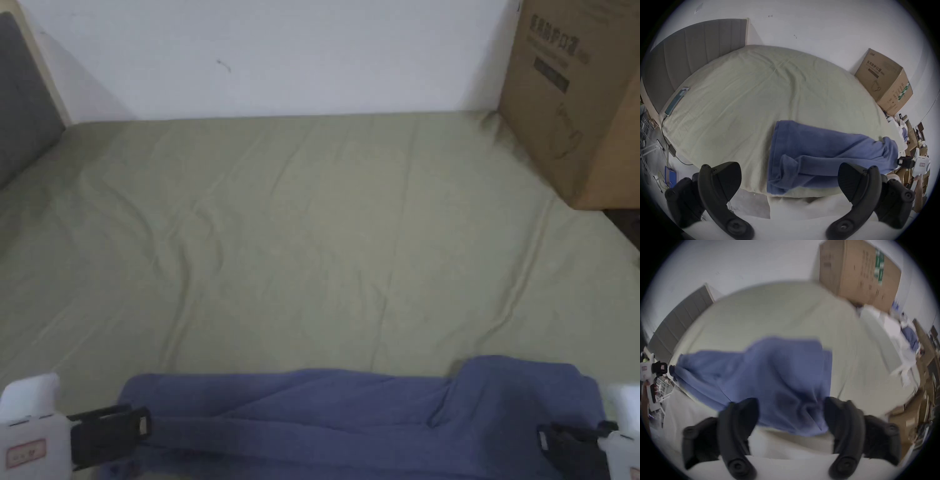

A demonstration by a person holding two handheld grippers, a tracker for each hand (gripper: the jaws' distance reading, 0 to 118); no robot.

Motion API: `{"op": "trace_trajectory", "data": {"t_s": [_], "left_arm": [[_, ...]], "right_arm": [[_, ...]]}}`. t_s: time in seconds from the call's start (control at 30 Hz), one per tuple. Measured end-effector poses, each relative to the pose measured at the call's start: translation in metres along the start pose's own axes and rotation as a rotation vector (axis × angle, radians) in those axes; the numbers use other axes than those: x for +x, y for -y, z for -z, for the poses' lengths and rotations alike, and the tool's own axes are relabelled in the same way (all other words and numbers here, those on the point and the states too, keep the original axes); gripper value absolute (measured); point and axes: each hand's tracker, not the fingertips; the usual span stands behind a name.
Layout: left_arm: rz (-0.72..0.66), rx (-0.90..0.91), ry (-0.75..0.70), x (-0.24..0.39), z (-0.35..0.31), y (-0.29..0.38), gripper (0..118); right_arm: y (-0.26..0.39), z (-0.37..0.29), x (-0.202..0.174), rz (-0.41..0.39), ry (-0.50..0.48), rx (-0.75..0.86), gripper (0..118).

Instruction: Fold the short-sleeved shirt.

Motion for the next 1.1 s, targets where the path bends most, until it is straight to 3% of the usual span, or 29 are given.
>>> {"op": "trace_trajectory", "data": {"t_s": [0.07,0.1,0.17,0.2,0.27,0.37,0.5,0.53,0.57,0.63,0.67,0.77,0.93,1.1], "left_arm": [[-0.025,0.027,0.065,0.010,-0.018,-0.002,79],[-0.031,0.040,0.097,0.012,-0.023,-0.002,71],[-0.025,0.057,0.096,0.025,-0.035,0.001,12],[-0.006,0.066,0.087,0.028,-0.037,0.004,4],[0.009,0.071,0.094,0.027,-0.041,0.008,0],[-0.044,0.039,0.206,0.008,-0.033,0.016,0],[-0.092,0.032,0.163,-0.021,-0.025,0.022,0],[-0.147,0.034,0.175,-0.032,-0.023,0.022,1],[-0.187,0.048,0.214,-0.030,-0.026,0.019,21],[-0.290,0.090,0.341,-0.051,-0.025,0.013,94],[-0.325,0.084,0.400,-0.061,-0.020,0.008,118],[-0.353,0.118,0.461,-0.078,-0.006,-0.012,116],[-0.456,-0.059,0.551,-0.119,0.052,-0.038,116],[-0.572,-0.231,0.625,-0.111,0.092,-0.032,116]], "right_arm": [[-0.008,-0.016,-0.020,-0.033,-0.062,0.115,20],[-0.011,-0.022,-0.030,-0.013,-0.064,0.152,17],[-0.016,-0.029,-0.052,0.020,-0.103,0.216,0],[-0.019,-0.032,-0.063,0.039,-0.141,0.245,0],[-0.023,-0.037,-0.083,0.064,-0.179,0.272,0],[-0.027,-0.036,-0.103,0.032,-0.224,0.289,0],[-0.031,-0.030,-0.121,-0.015,-0.265,0.251,0],[-0.032,-0.028,-0.124,-0.014,-0.267,0.241,0],[-0.032,-0.026,-0.126,-0.013,-0.273,0.234,0],[-0.033,-0.020,-0.131,-0.009,-0.290,0.199,0],[-0.033,-0.017,-0.133,-0.005,-0.296,0.184,0],[-0.033,-0.011,-0.140,0.001,-0.310,0.157,0],[-0.035,-0.008,-0.155,-0.028,-0.328,0.130,0],[-0.039,0.010,-0.164,-0.028,-0.335,0.076,0]]}}
